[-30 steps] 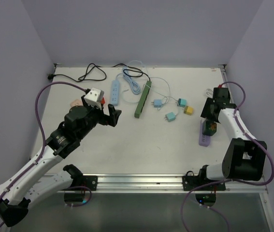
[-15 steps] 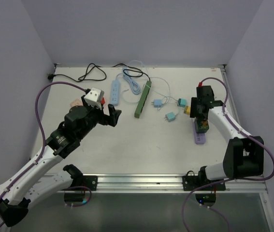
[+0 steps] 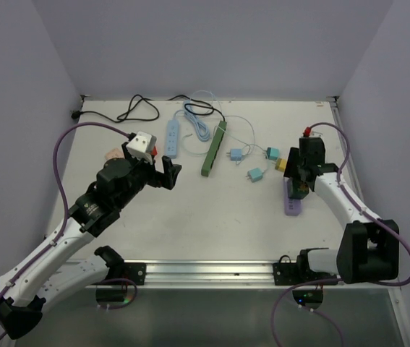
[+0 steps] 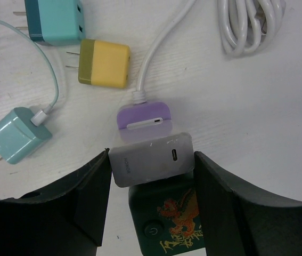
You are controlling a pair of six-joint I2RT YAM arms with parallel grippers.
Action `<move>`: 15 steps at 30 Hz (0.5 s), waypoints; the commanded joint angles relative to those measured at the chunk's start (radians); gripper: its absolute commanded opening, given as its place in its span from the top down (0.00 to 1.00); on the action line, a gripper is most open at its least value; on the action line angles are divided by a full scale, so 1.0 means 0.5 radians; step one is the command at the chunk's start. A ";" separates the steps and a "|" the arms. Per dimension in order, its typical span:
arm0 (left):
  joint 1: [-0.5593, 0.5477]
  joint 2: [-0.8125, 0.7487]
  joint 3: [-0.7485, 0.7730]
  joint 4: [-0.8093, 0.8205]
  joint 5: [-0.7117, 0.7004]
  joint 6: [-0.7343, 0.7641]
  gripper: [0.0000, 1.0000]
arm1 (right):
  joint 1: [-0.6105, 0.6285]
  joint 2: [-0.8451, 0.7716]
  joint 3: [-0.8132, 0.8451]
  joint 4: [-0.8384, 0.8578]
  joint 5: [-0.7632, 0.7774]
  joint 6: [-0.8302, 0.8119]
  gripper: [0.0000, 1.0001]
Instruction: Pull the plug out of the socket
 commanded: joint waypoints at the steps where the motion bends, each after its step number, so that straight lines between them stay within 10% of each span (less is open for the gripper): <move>1: -0.012 -0.018 -0.008 0.036 -0.013 0.038 0.00 | -0.075 -0.073 -0.012 0.243 -0.167 0.176 0.71; 15: -0.015 0.013 -0.005 0.039 0.015 0.038 0.01 | 0.013 -0.494 -0.411 0.580 0.198 0.005 0.83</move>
